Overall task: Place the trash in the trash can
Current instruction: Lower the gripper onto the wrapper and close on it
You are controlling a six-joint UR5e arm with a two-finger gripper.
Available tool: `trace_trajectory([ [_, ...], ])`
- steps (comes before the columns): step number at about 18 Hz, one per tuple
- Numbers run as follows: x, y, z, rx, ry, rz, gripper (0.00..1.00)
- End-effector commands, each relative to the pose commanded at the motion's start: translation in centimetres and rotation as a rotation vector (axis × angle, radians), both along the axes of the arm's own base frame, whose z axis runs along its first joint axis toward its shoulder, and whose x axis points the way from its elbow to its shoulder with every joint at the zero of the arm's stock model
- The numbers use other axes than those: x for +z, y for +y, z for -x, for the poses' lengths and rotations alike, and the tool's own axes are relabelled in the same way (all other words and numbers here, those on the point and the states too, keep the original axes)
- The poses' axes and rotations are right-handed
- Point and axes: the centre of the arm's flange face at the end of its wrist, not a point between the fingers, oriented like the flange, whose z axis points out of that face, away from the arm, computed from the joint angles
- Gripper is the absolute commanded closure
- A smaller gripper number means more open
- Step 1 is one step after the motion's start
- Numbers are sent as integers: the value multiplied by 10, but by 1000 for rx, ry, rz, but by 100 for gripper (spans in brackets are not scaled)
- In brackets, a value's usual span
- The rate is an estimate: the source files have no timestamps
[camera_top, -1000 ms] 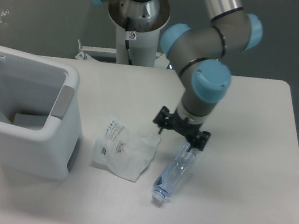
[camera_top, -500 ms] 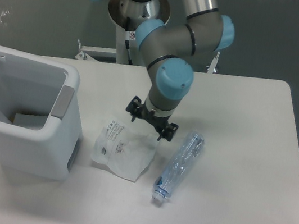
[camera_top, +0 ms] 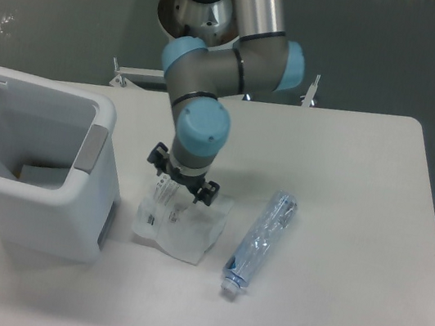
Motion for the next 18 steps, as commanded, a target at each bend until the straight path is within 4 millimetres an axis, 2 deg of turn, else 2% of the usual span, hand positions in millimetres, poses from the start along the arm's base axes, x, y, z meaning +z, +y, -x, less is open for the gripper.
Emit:
trace_trajectory([
  [9,-20,14,-17,24,81,21,0],
  [18,-29,17,-15,50,90,31,0],
])
